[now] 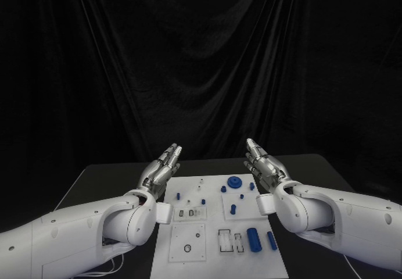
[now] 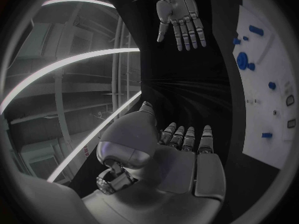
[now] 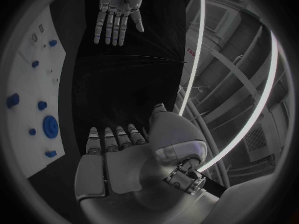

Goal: Assemble the parts on the task board

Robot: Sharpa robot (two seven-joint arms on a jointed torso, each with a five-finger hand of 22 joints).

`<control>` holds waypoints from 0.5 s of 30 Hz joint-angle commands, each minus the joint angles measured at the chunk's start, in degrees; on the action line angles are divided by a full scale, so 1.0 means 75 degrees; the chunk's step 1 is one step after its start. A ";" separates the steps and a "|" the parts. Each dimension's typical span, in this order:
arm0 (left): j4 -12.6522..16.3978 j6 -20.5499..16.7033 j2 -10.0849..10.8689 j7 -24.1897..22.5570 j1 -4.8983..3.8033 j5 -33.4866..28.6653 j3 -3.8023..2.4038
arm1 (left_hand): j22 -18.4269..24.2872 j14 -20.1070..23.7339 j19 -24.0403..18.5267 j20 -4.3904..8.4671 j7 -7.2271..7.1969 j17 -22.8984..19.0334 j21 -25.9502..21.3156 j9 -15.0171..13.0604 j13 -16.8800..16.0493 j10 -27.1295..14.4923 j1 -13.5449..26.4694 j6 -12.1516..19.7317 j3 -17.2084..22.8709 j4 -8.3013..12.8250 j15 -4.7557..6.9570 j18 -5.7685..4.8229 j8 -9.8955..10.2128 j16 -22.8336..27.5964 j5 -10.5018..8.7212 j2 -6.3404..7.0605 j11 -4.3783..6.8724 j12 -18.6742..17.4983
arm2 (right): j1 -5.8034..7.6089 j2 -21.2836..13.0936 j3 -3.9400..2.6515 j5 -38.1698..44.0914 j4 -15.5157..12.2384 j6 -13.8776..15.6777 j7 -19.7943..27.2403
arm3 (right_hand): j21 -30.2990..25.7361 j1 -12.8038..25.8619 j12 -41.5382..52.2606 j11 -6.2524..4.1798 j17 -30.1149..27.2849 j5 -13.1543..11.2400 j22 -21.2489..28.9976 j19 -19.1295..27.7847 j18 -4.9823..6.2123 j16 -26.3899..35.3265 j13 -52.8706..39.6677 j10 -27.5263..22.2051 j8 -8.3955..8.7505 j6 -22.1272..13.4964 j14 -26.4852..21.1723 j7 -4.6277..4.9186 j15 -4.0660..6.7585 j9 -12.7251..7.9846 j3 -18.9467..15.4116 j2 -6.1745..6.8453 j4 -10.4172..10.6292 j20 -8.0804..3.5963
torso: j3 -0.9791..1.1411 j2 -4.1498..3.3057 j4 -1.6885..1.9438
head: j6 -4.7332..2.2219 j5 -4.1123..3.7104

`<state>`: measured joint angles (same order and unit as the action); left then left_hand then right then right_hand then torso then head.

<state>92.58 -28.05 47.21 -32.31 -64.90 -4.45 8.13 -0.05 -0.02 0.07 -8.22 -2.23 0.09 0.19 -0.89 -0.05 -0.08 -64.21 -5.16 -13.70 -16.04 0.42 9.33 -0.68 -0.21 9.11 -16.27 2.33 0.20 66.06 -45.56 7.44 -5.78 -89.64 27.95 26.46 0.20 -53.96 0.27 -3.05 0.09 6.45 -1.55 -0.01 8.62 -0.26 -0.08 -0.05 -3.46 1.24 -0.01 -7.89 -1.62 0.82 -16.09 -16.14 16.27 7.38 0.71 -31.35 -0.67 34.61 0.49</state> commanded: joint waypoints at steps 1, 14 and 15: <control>0.0117 0.1847 0.0057 -0.0739 -0.0164 -0.0608 0.0161 | 0.0007 0.0003 -0.0009 -0.0202 0.0040 -0.0011 -0.0026 -0.0021 0.0007 0.0011 -0.0364 -0.0148 -0.0007 -0.0097 -0.0182 0.0113 -0.0048 0.0028 0.0155 -0.0061 -0.0061 -0.0026 | 0.0195 -0.0041 0.0176 -0.0698 0.0010 -0.1952 -0.0532 | -0.0027 -0.0349 -0.0036 0.0373 -0.0013 0.0065 0.0207 0.0001 0.0159 0.0034 0.0011 0.0007 -0.0279 0.0081 0.0001 0.0235 -0.0219 0.0045 -0.0108 -0.0033 0.0049 0.0210 | 0.0001 -0.0001 -0.0002 | 0.0000 -0.0001; 0.0262 0.3021 0.0169 -0.1087 -0.0408 -0.0961 0.0527 | -0.0418 -0.0669 0.0940 -0.0958 0.0341 0.0249 0.0697 -0.0195 -0.0351 0.1253 -0.1335 -0.1355 0.0204 -0.0091 -0.1082 0.0153 -0.0395 -0.0595 0.1560 -0.0041 -0.1248 0.1049 | 0.0753 -0.0134 0.0846 -0.1522 0.0038 -0.4285 -0.1066 | 0.0108 -0.0865 0.0281 0.1266 0.0039 0.0487 0.0112 -0.0161 0.0227 -0.0044 -0.0084 0.0084 -0.0967 0.0560 0.0047 0.0786 -0.0856 0.0146 -0.0012 -0.0019 0.0036 0.0921 | 0.0001 -0.0001 -0.0002 | 0.0000 -0.0001; 0.0262 0.3021 0.0169 -0.1087 -0.0408 -0.0961 0.0527 | -0.0446 -0.0859 0.1098 -0.0990 0.0375 0.0294 0.0778 -0.0209 -0.0399 0.1431 -0.1506 -0.1461 0.0273 -0.0081 -0.1116 0.0149 -0.0444 -0.0761 0.1794 -0.0024 -0.1328 0.1363 | 0.0770 -0.0137 0.0866 -0.1547 0.0038 -0.4356 -0.1082 | 0.0117 -0.0886 0.0306 0.1280 0.0045 0.0505 0.0106 -0.0174 0.0229 -0.0055 -0.0089 0.0089 -0.0976 0.0571 0.0055 0.0794 -0.0866 0.0148 -0.0009 -0.0026 0.0034 0.0931 | 0.0001 -0.0001 -0.0002 | 0.0000 -0.0001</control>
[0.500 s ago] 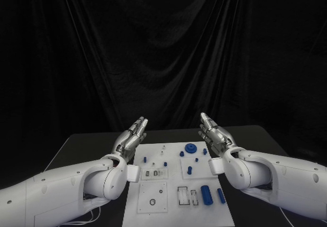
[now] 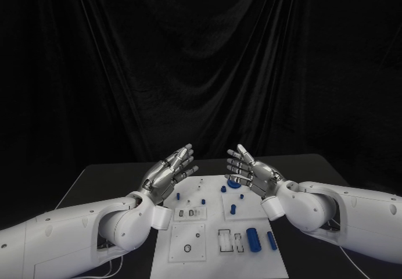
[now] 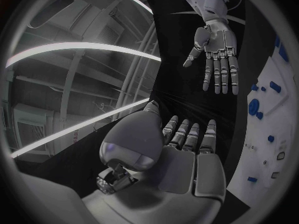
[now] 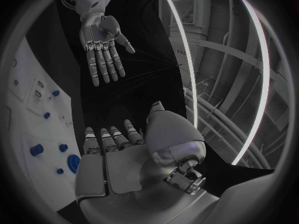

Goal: Assemble the parts on the task board

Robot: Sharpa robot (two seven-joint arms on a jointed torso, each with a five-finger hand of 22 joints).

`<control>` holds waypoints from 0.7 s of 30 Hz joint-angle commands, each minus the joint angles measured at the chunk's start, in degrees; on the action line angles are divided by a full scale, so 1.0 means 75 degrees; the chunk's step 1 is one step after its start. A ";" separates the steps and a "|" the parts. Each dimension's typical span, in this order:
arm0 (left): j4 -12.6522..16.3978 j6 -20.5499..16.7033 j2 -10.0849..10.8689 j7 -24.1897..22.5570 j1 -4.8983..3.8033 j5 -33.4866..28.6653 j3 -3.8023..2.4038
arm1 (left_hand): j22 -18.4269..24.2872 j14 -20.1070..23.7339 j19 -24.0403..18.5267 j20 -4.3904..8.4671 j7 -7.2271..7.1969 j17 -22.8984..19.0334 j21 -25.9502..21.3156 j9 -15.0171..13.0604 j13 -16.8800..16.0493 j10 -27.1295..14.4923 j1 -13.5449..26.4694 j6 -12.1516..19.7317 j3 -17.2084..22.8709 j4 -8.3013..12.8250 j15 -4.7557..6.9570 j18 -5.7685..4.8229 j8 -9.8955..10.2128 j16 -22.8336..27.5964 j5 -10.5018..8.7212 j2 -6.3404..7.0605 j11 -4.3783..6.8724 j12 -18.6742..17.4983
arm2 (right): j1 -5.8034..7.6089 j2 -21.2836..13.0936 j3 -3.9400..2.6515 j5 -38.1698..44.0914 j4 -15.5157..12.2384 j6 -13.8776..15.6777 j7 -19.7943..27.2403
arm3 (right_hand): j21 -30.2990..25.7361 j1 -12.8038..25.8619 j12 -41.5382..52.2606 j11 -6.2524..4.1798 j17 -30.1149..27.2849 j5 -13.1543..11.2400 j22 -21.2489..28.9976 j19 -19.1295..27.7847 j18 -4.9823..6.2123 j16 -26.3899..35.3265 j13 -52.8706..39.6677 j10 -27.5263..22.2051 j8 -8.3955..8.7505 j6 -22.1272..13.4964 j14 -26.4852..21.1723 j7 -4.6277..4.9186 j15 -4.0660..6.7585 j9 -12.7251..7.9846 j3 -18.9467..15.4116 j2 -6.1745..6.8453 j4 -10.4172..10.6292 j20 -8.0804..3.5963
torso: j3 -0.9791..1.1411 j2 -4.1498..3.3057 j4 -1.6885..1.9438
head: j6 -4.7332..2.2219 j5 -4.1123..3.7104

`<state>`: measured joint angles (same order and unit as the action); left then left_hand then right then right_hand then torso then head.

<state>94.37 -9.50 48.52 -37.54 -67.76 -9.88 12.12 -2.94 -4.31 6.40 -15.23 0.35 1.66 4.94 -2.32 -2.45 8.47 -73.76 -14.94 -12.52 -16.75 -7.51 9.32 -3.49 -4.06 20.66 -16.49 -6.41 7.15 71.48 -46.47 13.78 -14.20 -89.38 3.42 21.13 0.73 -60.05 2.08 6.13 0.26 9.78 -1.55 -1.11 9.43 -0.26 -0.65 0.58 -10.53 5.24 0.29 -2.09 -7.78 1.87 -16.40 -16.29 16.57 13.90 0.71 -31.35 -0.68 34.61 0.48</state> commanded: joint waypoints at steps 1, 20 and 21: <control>0.0024 0.0547 -0.0005 -0.0391 -0.0026 -0.0237 -0.0006 | -0.0066 -0.0358 0.0320 -0.0065 0.0069 0.0096 0.0174 -0.0030 -0.0094 0.0330 -0.0342 -0.0249 0.0151 0.0024 -0.0073 0.0151 -0.0115 -0.0318 0.0411 0.0018 -0.0163 0.0599 | 0.0059 -0.0018 0.0036 -0.0442 0.0005 -0.1137 -0.0383 | 0.0206 -0.0278 0.0395 0.0217 0.0132 0.0270 0.0016 -0.0266 0.0137 -0.0238 -0.0084 0.0117 -0.0199 0.0206 0.0183 0.0145 -0.0090 0.0044 0.0075 -0.0003 -0.0018 0.0186 | 0.0000 0.0000 0.0000 | 0.0000 0.0001; -0.0304 0.0878 0.0965 -0.0903 -0.0024 0.1058 -0.0007 | -0.0328 -0.1540 0.2082 -0.0183 0.0530 0.0261 0.1089 -0.0125 -0.0250 0.0899 -0.1573 -0.1347 0.1550 0.0836 -0.0307 0.0130 -0.0561 -0.1347 0.2078 0.0544 -0.0319 0.2353 | 0.0392 -0.0832 0.0053 0.1034 0.0180 -0.1865 -0.0237 | 0.1904 -0.3052 0.4555 0.0572 0.1473 0.2390 -0.0477 -0.4515 0.0140 -0.3076 -0.0592 0.1365 -0.1554 0.2136 0.3479 0.0668 -0.0195 0.0410 0.0617 0.0221 -0.1874 0.0336 | -0.0050 -0.0322 0.0166 | 0.2052 0.0048; -0.0250 0.0837 0.1050 -0.0951 -0.0024 0.1063 -0.0007 | -0.0334 -0.1608 0.2136 -0.0181 0.0537 0.0269 0.1116 -0.0134 -0.0256 0.0951 -0.1566 -0.1429 0.1611 0.0848 -0.0310 0.0130 -0.0588 -0.1404 0.2107 0.0577 -0.0334 0.2423 | 0.0437 -0.0851 0.0053 0.1086 0.0169 -0.1786 -0.0236 | 0.1968 -0.3179 0.4688 0.0565 0.1533 0.2373 -0.0489 -0.4702 0.0147 -0.3199 -0.0622 0.1450 -0.1765 0.2406 0.3627 0.0743 -0.0179 0.0472 0.0646 0.0219 -0.1972 0.0313 | -0.0054 -0.0344 0.0177 | 0.2052 0.0066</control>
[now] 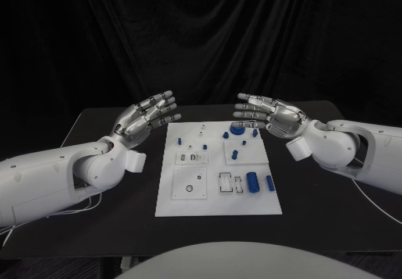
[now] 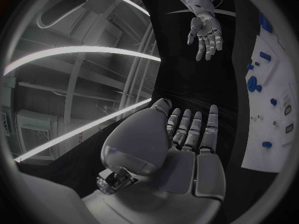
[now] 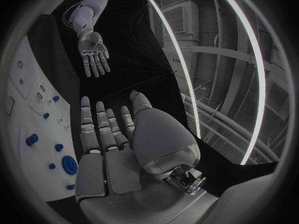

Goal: Assemble the parts on the task board

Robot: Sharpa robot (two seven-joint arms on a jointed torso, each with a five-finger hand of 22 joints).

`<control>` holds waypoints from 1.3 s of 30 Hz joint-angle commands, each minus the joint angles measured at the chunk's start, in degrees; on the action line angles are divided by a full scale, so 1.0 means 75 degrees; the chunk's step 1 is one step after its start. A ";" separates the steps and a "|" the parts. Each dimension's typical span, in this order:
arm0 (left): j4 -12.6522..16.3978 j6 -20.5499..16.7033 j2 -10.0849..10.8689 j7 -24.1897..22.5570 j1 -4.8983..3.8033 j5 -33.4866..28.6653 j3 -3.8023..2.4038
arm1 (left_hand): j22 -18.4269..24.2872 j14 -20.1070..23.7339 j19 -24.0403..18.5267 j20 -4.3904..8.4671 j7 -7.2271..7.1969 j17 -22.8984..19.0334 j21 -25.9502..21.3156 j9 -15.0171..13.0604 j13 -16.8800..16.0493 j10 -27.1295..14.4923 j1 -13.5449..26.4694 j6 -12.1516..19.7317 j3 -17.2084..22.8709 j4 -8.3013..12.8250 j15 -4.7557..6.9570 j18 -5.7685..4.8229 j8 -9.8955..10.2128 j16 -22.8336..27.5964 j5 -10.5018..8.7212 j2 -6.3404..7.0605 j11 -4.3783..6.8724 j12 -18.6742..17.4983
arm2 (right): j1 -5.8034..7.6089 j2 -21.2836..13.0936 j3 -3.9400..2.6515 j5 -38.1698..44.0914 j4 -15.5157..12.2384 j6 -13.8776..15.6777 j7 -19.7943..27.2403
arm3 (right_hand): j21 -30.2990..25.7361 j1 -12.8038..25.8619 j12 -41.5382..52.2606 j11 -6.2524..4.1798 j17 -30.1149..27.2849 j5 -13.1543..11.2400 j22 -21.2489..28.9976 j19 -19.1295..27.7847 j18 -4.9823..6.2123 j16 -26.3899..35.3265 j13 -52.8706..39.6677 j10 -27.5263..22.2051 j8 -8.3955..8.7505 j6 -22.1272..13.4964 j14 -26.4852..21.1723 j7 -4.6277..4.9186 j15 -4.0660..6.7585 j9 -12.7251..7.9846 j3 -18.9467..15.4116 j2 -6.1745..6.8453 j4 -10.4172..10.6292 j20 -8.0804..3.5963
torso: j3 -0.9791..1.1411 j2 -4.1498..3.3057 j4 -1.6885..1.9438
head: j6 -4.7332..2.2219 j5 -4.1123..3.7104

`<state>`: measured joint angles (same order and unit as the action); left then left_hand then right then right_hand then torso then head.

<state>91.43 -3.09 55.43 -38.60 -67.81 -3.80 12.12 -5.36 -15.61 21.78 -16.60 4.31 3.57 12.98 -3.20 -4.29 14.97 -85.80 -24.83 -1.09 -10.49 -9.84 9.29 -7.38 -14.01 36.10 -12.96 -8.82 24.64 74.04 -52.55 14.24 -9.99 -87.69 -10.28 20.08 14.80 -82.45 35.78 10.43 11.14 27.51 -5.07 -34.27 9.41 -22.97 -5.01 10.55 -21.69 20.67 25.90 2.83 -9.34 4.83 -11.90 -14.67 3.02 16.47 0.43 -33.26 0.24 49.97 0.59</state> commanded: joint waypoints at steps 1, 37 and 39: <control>0.0213 -0.0075 0.0243 -0.0873 -0.0019 0.0257 -0.0007 | -0.0021 -0.0212 0.0165 0.0004 0.0022 0.0029 0.0087 -0.0025 -0.0019 0.0171 0.0046 -0.0216 0.0179 0.0021 -0.0007 0.0134 -0.0101 -0.0170 0.0092 0.0157 -0.0034 0.0198 | 0.0156 -0.0064 -0.0007 0.0580 -0.0070 0.0161 -0.0096 | 0.0107 -0.0245 0.0253 -0.0015 0.0110 0.0004 -0.0017 -0.0349 0.0152 -0.0223 -0.0050 0.0141 -0.0319 0.0414 0.0261 0.0111 0.0038 0.0092 0.0053 0.0001 -0.0200 -0.0039 | -0.0017 -0.0102 0.0058 | 0.0005 0.0075; 0.1342 -0.0233 0.1810 -0.1473 -0.0168 0.0221 -0.0044 | -0.0050 -0.0847 0.0441 0.0044 0.0031 0.0100 0.0243 -0.0071 -0.0022 0.0502 0.0117 -0.0815 0.0626 0.0031 -0.0025 0.0136 -0.0275 -0.0657 0.0351 0.0413 -0.0154 0.0477 | 0.2165 0.0543 -0.0007 1.3037 -0.0261 0.2351 -0.4172 | 0.7797 -0.0400 -0.0436 -0.0544 0.4212 -0.1873 -0.6820 -0.5050 -0.0355 -0.6128 0.0156 0.3469 0.0464 0.2833 0.6292 0.0128 0.1226 -0.0021 0.2139 0.1612 -0.0503 -0.1340 | -0.0205 -0.1837 0.0322 | -0.0149 -0.0336; 0.1358 -0.0228 0.1829 -0.1471 -0.0170 0.0221 -0.0045 | -0.0048 -0.0845 0.0437 0.0045 0.0032 0.0098 0.0241 -0.0071 -0.0021 0.0503 0.0117 -0.0819 0.0632 0.0032 -0.0028 0.0134 -0.0276 -0.0654 0.0354 0.0413 -0.0158 0.0478 | 0.2155 0.0552 -0.0007 1.3291 -0.0270 0.2333 -0.4223 | 0.7849 -0.0388 -0.0536 -0.0566 0.4299 -0.1908 -0.6919 -0.5098 -0.0370 -0.6161 0.0160 0.3457 0.0570 0.2856 0.6349 0.0094 0.1244 -0.0017 0.2200 0.1671 -0.0477 -0.1361 | -0.0237 -0.1918 0.0336 | -0.0258 -0.0394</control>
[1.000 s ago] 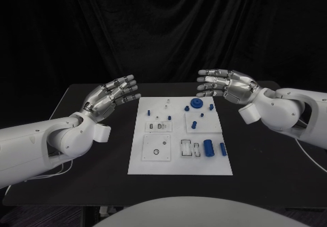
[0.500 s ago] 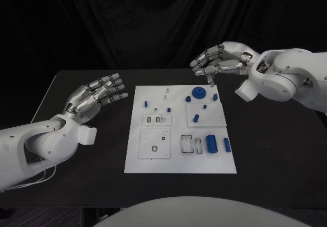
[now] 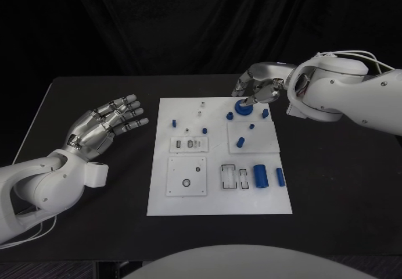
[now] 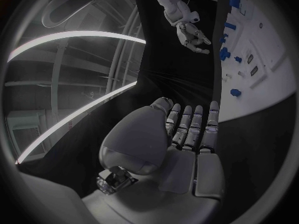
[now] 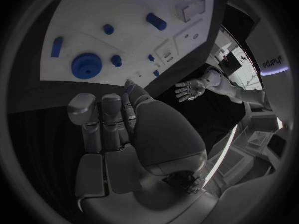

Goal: Assemble the parts on the task board

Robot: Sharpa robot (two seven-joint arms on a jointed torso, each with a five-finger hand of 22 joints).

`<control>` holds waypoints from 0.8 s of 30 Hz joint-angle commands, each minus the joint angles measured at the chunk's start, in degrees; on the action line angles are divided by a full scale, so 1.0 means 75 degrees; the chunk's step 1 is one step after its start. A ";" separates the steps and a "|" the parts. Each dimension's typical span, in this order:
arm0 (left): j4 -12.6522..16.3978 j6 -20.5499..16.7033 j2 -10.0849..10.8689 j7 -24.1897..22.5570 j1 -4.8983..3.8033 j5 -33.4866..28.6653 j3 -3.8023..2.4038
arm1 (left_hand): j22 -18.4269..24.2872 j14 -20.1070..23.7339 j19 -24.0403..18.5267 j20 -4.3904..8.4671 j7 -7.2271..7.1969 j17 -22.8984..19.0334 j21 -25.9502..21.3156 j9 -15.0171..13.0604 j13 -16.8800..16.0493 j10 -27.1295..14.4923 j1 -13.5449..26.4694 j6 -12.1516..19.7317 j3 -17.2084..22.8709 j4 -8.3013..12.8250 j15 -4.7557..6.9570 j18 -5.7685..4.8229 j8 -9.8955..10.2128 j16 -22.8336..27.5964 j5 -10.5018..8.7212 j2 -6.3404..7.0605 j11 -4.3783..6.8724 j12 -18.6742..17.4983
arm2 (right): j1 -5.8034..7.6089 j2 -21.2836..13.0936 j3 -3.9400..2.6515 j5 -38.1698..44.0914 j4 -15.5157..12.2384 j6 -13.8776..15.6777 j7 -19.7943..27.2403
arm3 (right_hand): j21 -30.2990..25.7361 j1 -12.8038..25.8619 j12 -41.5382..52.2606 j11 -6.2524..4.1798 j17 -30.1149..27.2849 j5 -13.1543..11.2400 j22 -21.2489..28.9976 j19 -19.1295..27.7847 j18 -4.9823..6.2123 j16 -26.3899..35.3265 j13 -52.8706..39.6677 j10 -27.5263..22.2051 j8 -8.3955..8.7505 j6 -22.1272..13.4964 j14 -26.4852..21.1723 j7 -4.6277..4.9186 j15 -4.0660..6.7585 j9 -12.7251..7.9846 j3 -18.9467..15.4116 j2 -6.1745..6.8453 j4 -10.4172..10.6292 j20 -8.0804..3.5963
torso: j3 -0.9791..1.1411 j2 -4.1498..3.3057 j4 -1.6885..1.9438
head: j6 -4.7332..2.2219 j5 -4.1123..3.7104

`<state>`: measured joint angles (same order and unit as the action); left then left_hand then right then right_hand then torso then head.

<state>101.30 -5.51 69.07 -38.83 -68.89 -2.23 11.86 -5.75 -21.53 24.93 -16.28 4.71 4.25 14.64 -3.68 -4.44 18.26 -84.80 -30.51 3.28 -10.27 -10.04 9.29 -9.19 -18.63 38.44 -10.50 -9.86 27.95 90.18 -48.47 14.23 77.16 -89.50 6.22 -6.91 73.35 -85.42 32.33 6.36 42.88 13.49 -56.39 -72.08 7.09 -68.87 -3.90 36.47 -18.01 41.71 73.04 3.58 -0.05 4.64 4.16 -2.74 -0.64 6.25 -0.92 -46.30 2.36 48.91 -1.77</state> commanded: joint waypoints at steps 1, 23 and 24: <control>0.0051 0.0097 0.0018 -0.1442 -0.0027 0.0012 -0.0009 | 0.0003 -0.0055 0.0017 0.0002 -0.0021 0.0009 0.0020 -0.0007 -0.0001 0.0065 -0.0016 -0.0060 0.0050 0.0004 -0.0002 0.0134 -0.0035 -0.0038 0.0041 0.0084 -0.0019 0.0037 | -0.0004 0.0013 -0.0006 0.1785 -0.0032 0.0125 -0.0643 | 0.0070 0.0030 -0.0125 -0.0027 0.0128 -0.0059 -0.0132 -0.0084 -0.0069 -0.0067 0.0011 -0.0007 0.0139 0.0051 0.0101 -0.0009 0.0009 0.0007 0.0082 0.0108 0.0036 -0.0006 | -0.0080 -0.0231 0.0064 | -0.0182 -0.0108; 0.0130 0.0185 0.0048 -0.1427 -0.0032 -0.0060 -0.0011 | 0.0017 -0.0056 -0.0019 -0.0001 -0.0003 0.0001 -0.0001 -0.0007 0.0006 0.0067 -0.0018 -0.0092 0.0139 0.0007 -0.0026 0.0121 -0.0042 -0.0040 0.0056 0.0063 -0.0056 0.0038 | -0.0251 -0.0140 -0.0005 0.2278 -0.0304 0.0330 -0.0445 | 0.0220 0.0258 -0.0284 -0.0057 0.0555 -0.0453 -0.0468 -0.0224 -0.0114 -0.0250 -0.0047 0.0323 0.0588 0.0109 0.0316 -0.0056 0.0026 0.0050 0.0177 0.0311 0.0343 -0.0022 | -0.0188 -0.0319 0.0083 | -0.0365 -0.0271; 0.0128 0.0190 0.0049 -0.1425 -0.0032 -0.0060 -0.0011 | 0.0017 -0.0056 -0.0019 -0.0001 -0.0003 0.0001 -0.0001 -0.0007 0.0006 0.0067 -0.0018 -0.0092 0.0139 0.0007 -0.0026 0.0121 -0.0042 -0.0040 0.0056 0.0063 -0.0056 0.0038 | -0.0260 -0.0153 -0.0005 0.2278 -0.0317 0.0347 -0.0429 | 0.0220 0.0258 -0.0284 -0.0057 0.0555 -0.0453 -0.0468 -0.0224 -0.0114 -0.0250 -0.0047 0.0323 0.0588 0.0109 0.0316 -0.0056 0.0026 0.0050 0.0177 0.0311 0.0343 -0.0022 | -0.0188 -0.0315 0.0081 | -0.0357 -0.0263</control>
<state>102.13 -5.10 69.49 -38.85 -68.94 -2.39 11.82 -5.68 -21.73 24.93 -16.28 4.71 4.24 14.62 -3.66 -4.43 18.46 -84.80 -30.93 3.91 -10.27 -10.24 9.29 -9.18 -18.62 38.64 -10.50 -10.07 27.95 88.44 -49.45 14.23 92.93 -91.56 7.00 -9.97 74.79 -83.60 30.37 6.03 47.02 10.39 -59.88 -73.52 7.12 -70.43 -4.20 38.59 -13.86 42.39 74.94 3.31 0.10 4.97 5.49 -0.82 1.67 6.05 -2.38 -48.81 3.08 46.12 -3.91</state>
